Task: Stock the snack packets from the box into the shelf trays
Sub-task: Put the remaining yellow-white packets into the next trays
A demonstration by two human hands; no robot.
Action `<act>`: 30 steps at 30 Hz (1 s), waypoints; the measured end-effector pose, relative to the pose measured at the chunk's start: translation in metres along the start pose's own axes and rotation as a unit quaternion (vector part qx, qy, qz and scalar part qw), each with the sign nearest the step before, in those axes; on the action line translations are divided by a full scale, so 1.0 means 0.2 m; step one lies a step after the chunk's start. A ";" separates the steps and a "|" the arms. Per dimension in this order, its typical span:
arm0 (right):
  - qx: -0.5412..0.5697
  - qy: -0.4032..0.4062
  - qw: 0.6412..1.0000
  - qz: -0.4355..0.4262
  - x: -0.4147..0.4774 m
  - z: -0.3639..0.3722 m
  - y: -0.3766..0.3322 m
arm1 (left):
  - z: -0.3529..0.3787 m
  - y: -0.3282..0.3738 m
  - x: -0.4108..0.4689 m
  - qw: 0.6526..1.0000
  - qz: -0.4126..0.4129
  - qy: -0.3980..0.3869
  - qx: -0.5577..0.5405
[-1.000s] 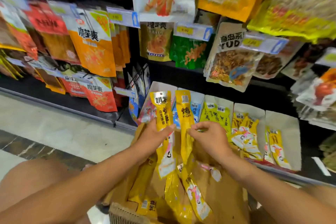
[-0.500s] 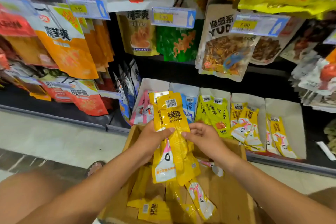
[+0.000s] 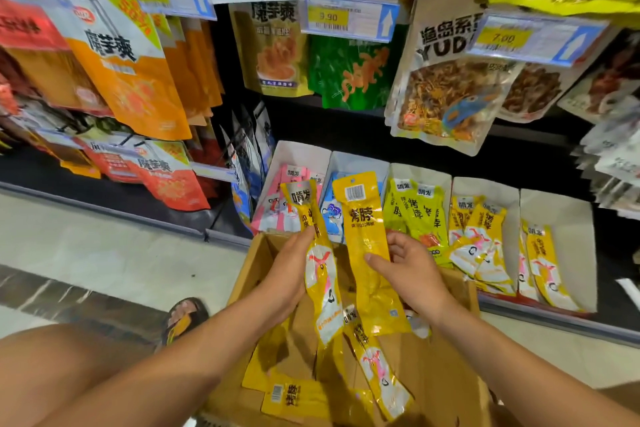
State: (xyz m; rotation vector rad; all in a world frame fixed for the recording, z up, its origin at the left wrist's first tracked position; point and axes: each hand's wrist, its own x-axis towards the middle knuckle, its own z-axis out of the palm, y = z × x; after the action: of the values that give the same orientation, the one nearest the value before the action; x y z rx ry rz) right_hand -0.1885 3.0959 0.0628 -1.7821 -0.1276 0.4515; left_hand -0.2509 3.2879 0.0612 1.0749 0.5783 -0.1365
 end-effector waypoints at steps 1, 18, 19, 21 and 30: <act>-0.020 0.015 1.000 -0.010 0.00 0.00 0.01 | 0.01 0.01 0.00 1.000 -0.010 0.003 -0.012; -0.113 -0.051 0.982 -0.142 -0.05 0.13 0.00 | 0.06 -0.05 -0.01 0.999 0.029 -0.029 0.025; -0.123 -0.054 0.980 -0.146 -0.05 0.12 -0.01 | 0.05 -0.05 0.00 0.999 0.027 -0.023 0.025; -0.161 -0.043 0.975 -0.144 -0.04 0.11 -0.01 | 0.04 -0.06 0.01 0.999 0.027 -0.017 0.029; -0.272 -0.040 0.955 -0.108 -0.02 0.08 -0.03 | 0.05 -0.01 0.02 0.999 0.019 -0.030 -0.024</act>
State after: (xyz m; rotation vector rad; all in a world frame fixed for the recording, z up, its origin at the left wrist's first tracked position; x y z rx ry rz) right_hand -0.1984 3.1111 0.0657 -2.2570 -0.5429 0.3472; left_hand -0.2438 3.2793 0.0609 1.0312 0.5039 -0.1216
